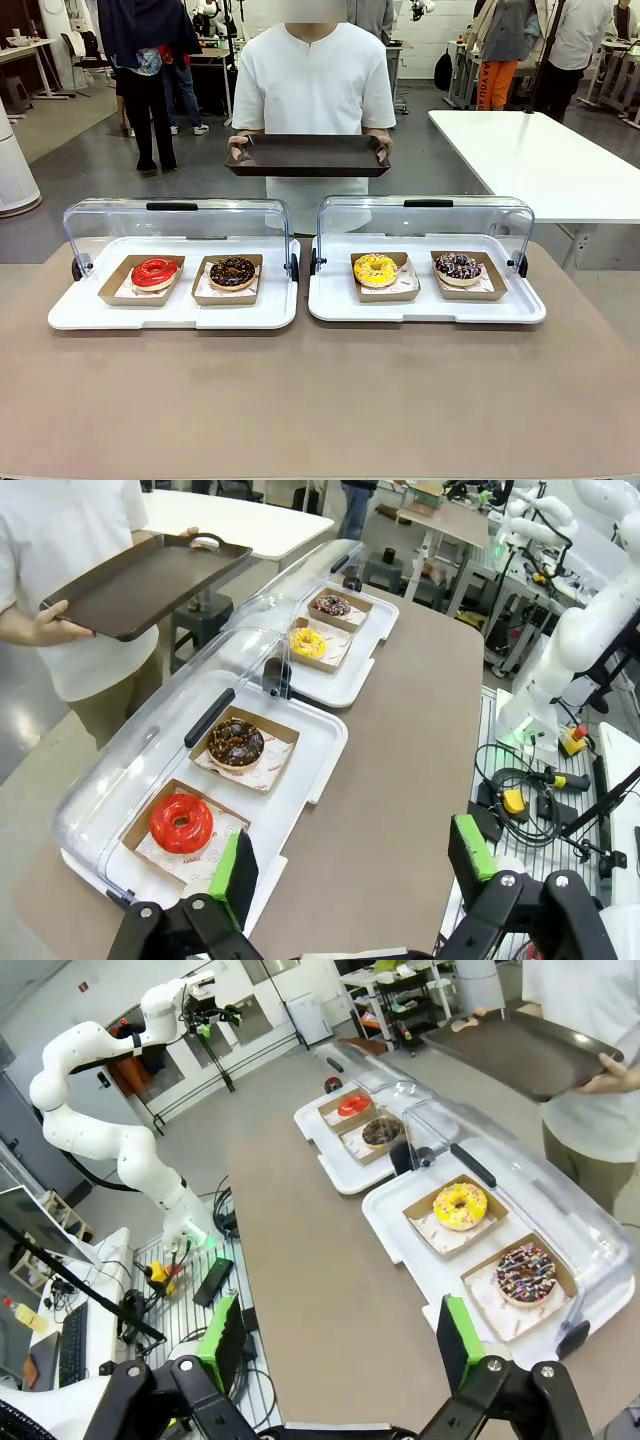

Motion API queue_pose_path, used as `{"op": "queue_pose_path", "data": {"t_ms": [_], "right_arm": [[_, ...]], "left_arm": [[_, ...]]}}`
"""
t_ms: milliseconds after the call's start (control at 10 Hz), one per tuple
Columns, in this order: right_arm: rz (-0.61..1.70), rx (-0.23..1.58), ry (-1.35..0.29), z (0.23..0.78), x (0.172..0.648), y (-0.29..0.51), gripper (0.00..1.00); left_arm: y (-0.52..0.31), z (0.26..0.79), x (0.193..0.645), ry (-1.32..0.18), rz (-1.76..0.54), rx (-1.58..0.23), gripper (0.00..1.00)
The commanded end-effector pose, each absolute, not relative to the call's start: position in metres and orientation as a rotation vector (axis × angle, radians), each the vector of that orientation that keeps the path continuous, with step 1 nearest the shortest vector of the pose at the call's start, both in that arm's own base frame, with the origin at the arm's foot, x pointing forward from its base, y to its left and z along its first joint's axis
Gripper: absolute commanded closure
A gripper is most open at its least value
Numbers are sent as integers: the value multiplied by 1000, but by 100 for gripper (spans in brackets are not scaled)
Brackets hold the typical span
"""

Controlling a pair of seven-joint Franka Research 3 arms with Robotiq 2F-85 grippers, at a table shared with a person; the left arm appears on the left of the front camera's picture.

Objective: Provide the desired donut to the person.
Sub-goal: Pick up and lift the Paper togo box containing the Donut pointed at by the person.

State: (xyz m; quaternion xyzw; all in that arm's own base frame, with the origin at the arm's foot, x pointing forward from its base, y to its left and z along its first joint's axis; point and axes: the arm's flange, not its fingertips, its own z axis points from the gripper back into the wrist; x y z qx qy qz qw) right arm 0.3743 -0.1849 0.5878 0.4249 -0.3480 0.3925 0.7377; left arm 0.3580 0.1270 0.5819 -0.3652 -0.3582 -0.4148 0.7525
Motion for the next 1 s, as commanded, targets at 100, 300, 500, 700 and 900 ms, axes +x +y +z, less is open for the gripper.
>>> {"op": "queue_pose_path", "data": {"t_ms": [100,300,500,700,900], "right_arm": [[856,934,-769,588,373,-188,0],[856,934,-769,588,373,-188,0],[856,934,-769,588,373,-188,0],[856,934,-769,588,373,-188,0],[856,934,-769,588,373,-188,0]], "left_arm": [[126,582,358,-786,-910,-806,0],[126,582,358,-786,-910,-806,0],[126,582,358,-786,-910,-806,0],[126,582,358,-786,-910,-806,0],[126,582,358,-786,-910,-806,0]]}}
